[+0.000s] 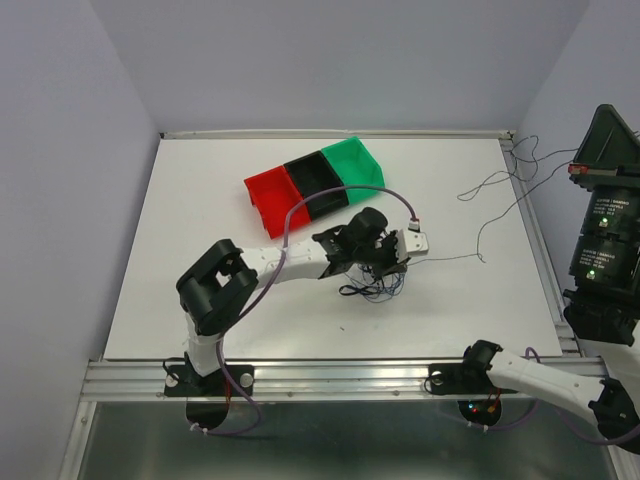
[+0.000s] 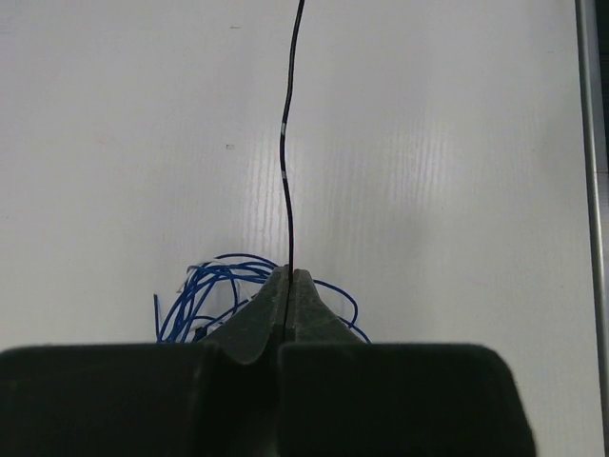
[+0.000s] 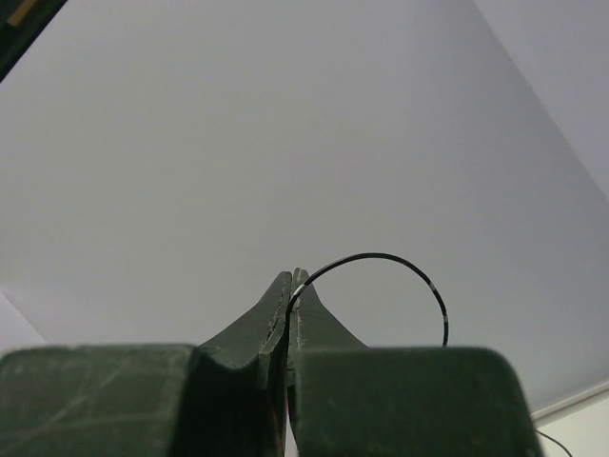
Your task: Untangle the cables
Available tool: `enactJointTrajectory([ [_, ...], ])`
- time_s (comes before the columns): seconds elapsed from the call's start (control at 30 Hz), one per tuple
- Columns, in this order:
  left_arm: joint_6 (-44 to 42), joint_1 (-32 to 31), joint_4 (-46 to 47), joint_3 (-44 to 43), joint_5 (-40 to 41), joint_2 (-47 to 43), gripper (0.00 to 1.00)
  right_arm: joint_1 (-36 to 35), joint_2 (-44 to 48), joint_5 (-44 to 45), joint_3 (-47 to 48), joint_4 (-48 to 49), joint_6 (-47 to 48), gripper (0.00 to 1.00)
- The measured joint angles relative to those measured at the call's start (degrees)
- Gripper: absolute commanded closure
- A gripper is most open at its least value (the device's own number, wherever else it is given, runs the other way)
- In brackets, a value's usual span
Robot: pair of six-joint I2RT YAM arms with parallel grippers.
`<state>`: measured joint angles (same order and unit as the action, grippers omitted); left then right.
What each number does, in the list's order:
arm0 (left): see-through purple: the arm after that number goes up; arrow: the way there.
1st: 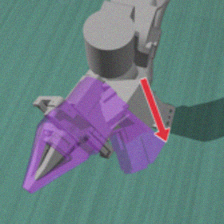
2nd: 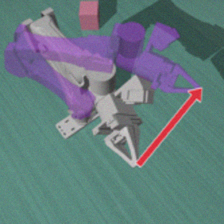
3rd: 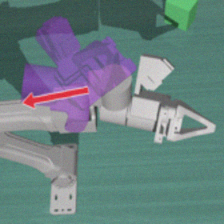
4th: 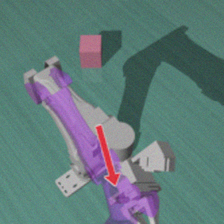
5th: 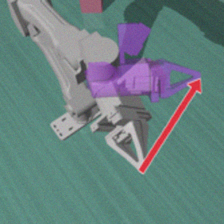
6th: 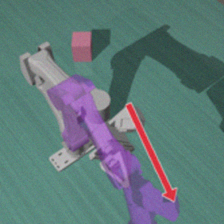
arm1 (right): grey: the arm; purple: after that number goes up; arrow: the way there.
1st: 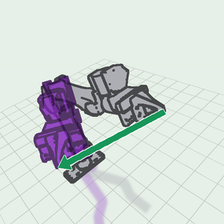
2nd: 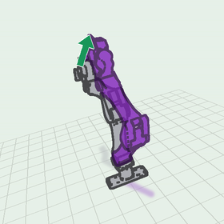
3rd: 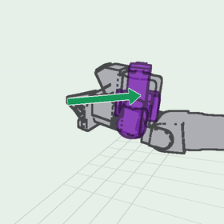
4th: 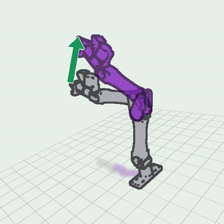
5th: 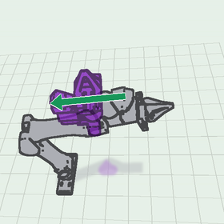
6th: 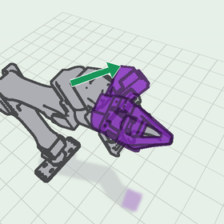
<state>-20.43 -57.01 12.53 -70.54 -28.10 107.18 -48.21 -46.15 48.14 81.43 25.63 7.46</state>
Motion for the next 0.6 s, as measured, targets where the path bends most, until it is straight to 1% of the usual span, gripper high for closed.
enactJointTrajectory([
  [0.1,0.5,0.0,-2.5,0.0,0.1,-3.5,1.00,0.0,1.3,2.0,-2.1,0.2,0.7,1.00],
  [0.2,1.3,0.0,-6.1,-1.2,0.0,-9.9,1.00,0.0,2.0,4.7,-4.9,0.5,1.8,0.99],
  [0.3,2.3,0.0,-7.4,-2.8,-0.1,-15.5,1.00,0.0,1.3,7.8,-7.9,0.3,3.7,0.99],
  [0.43,3.5,0.0,-9.0,-4.3,0.1,-23.5,1.00,0.0,-3.3,12.0,-10.7,0.3,8.0,0.99],
  [0.6,4.4,0.0,-11.0,-5.0,1.7,-29.2,1.00,1.0,-9.8,13.6,-13.3,-0.7,11.1,0.99],
])
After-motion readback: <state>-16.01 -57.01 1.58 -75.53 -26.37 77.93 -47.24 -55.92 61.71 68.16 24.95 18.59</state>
